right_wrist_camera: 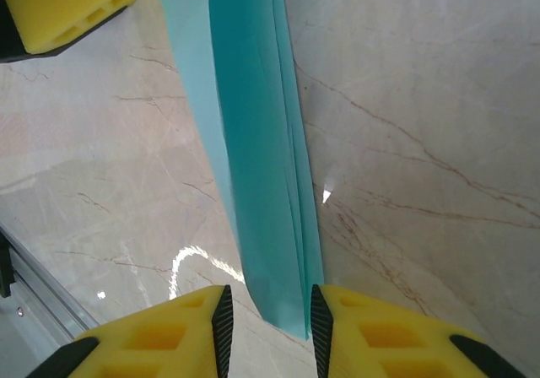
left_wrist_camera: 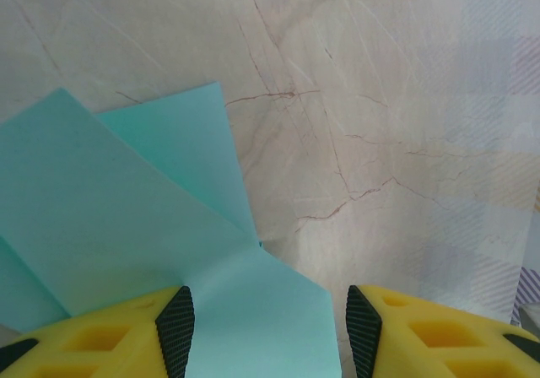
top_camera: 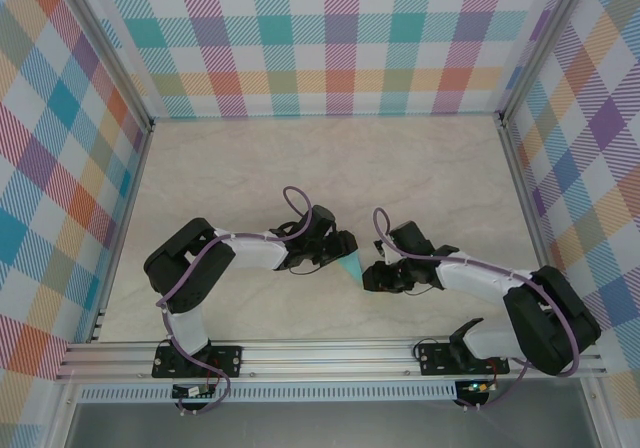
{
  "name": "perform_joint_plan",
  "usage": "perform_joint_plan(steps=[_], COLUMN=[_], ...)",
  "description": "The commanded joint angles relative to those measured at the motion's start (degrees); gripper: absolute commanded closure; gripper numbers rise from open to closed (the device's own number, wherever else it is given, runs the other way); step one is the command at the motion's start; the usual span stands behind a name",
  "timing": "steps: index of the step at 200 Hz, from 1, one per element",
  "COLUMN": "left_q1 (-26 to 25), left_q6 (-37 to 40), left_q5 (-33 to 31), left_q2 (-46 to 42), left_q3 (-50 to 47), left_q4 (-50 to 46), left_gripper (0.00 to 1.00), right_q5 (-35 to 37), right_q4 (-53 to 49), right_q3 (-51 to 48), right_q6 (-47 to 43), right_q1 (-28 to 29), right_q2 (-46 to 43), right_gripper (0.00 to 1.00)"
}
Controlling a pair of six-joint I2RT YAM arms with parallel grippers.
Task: Fold a paper plane with a square sheet of paper (pick it up from the middle)
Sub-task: Perform the fifth fold on the wing at the bottom-center of the table.
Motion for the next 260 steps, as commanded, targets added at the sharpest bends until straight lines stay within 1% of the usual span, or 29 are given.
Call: perform_joint_plan(steps=[1, 18, 34, 74, 117, 177, 229, 260], left_q1=[0.2, 0.2, 0.2, 0.1, 0.1, 0.2, 0.2, 0.2], left_q6=[0.4, 0.4, 0.4, 0.4, 0.6, 0.9, 1.3, 1.6], left_q5=[0.2, 0.4, 0.4, 0.4, 0.4, 0.3, 0.3, 0.1], left_q2=[5.8, 5.9, 5.9, 5.8, 5.8, 5.6, 5.6, 5.7], left_q3=[-0.6, -0.5, -0.4, -0.4, -0.2, -0.5, -0.3, 0.0], left_q4=[-2.0, -2.0, -2.0, -2.1, -2.4, -2.6, -3.3, -3.7], left_gripper=[0.46, 0.46, 0.46, 0.46, 0.46, 0.46, 0.46, 0.46], right_q5=[-2.1, -2.1, -1.8, 1.7, 1.8, 4.4, 3.6, 3.3], right_q4=[-2.3, -2.6, -2.7, -3.7, -4.4, -7.8, -7.5, -9.9], right_q3=[1.8, 2.1, 2.6, 3.1, 3.5, 6.9, 5.7, 5.5], right_q6=[-2.8, -3.3, -3.5, -2.1, -1.5, 0.4, 1.8, 2.0], right_q1=[-0.3, -0.2, 0.1, 0.2, 0.0, -0.1, -0.8, -1.0], right_q2=[1.0, 2.1, 2.7, 4.0, 4.8, 11.6, 10.6, 8.5], right_gripper=[0.64, 0.62, 0.62, 0.74, 0.81, 0.87, 0.93, 0.90])
